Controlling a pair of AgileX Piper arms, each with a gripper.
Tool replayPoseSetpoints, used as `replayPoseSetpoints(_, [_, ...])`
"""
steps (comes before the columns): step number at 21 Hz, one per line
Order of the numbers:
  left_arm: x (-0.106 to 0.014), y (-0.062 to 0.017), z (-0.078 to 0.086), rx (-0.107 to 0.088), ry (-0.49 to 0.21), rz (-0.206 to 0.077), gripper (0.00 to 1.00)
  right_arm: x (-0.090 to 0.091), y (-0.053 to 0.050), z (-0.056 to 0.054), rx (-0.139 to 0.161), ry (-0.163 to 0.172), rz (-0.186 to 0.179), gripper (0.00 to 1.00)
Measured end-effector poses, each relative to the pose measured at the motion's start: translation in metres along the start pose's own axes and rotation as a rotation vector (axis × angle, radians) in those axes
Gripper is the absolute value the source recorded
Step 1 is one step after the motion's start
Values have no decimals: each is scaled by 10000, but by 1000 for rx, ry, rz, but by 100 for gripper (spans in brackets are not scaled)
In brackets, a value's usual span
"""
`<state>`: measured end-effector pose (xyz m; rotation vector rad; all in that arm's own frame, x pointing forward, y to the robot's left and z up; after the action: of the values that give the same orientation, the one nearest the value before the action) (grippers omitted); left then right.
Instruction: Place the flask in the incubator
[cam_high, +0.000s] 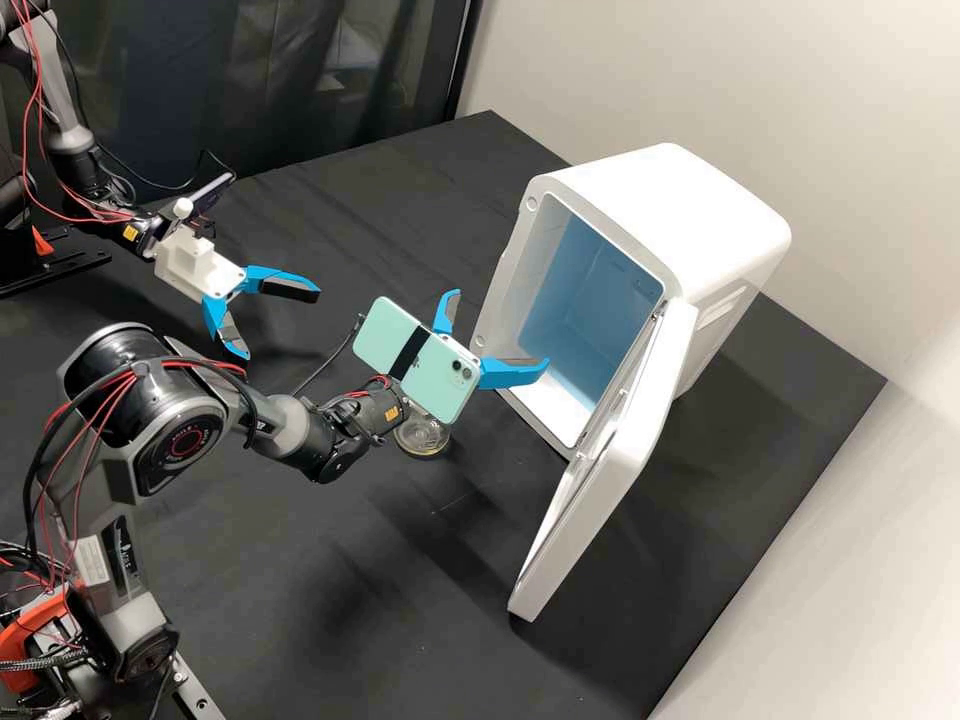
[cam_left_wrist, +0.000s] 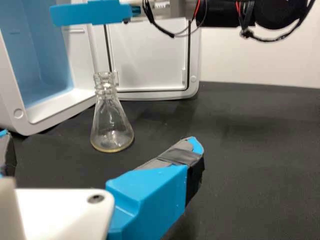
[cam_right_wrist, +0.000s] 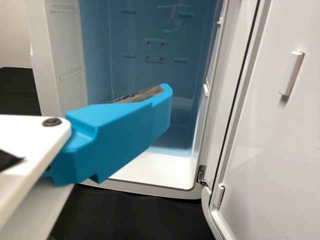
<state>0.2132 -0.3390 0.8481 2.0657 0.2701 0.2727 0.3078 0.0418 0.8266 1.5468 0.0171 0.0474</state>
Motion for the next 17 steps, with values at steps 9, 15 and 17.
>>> replayPoseSetpoints(9, [-31,63,-21,-6,5,26,100,0,0,0,0,0,0,100])
replayPoseSetpoints(15, [-32,65,-20,-5,4,27,100,-129,-9,90,-10,23,24,100])
replayPoseSetpoints(17, [-37,59,-20,-6,5,25,100,-200,-33,148,-11,19,16,100])
